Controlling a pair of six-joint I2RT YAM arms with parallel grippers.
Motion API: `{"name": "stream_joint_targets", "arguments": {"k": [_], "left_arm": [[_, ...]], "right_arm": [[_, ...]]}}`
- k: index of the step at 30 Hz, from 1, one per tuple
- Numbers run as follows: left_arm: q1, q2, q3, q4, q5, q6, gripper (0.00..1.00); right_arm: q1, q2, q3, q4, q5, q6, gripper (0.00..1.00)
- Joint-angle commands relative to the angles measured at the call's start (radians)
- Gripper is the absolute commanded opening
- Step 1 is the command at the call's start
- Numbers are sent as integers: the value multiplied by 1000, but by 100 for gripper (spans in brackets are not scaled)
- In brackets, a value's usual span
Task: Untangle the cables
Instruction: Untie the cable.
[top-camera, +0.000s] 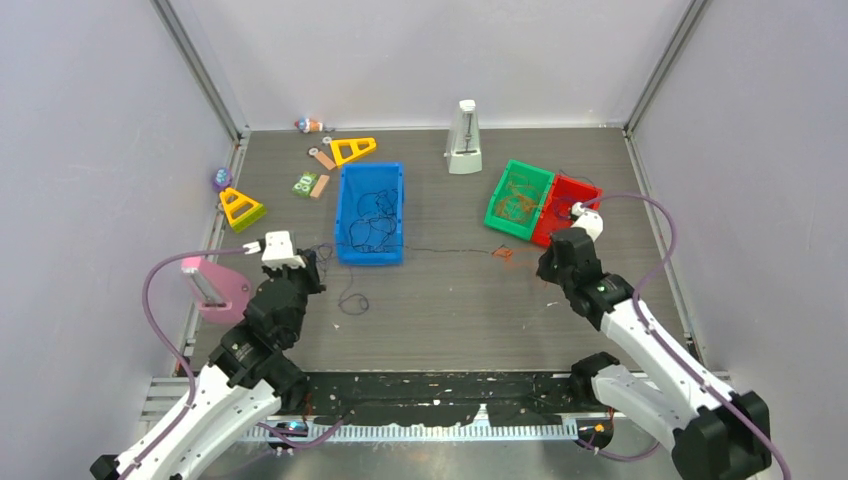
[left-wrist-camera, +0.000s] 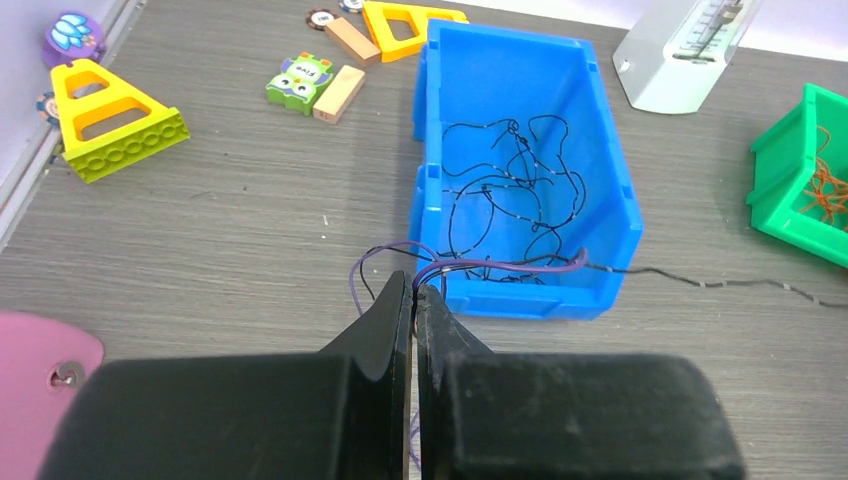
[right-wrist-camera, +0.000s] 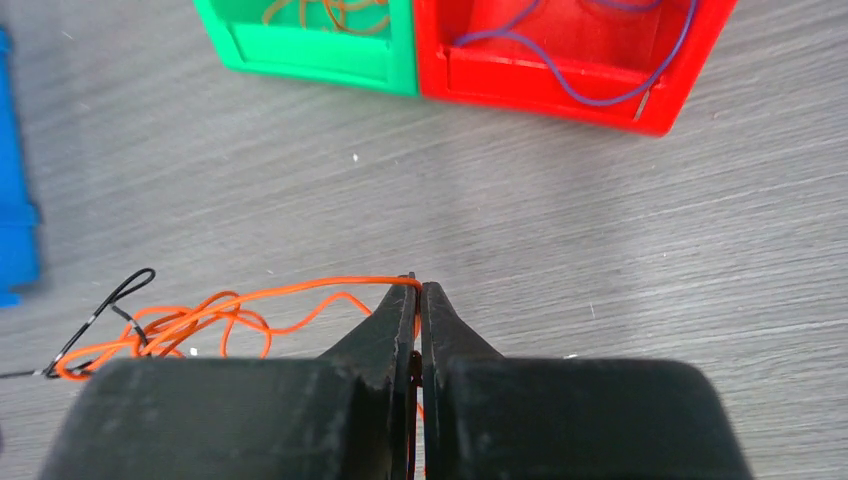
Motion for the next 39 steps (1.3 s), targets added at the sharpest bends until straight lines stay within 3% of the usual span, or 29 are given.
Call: {"name": "stream_joint_targets", "arguments": {"k": [1,8,11,17,21,22,23,25,27,30,33,39], "left_arm": [[8,27,33,34,12,-20,0],[8,123,67,78,259,47,0],[8,158,85,104,430,82,0],[7,276,128,157,668,99,0],[7,385,183,141,761,110,7],[7,406,194,139,776,111,14],[7,425,202,143,790,115,27],[5,466,232,143,843,135,68],[4,508,268,148,885,154,87],[-10,565,314,200,938,185,90],[-22,623,323,358,1034,204,86],[-50,752,322,641,1133,202,88]], "right_arm": [[-12,-86,3,-11,18,16,5],[-12,-157,84,-34,-39,-52,5],[-12,-161,148,-53,-60,-84,5],[-12,-149,238,-34,-305,-158,5],[-12,-127,288,-43,-389,-166,5],[-12,-126,303,-51,-392,-169,5],[-12,-124,311,-54,-401,-175,6],[-11,-120,339,-65,-436,-187,5],[-12,-109,373,-81,-475,-193,5],[-11,-83,437,-111,-538,-195,5],[-12,-53,492,-149,-622,-195,5],[-12,-13,577,-183,-719,-187,5]]}}
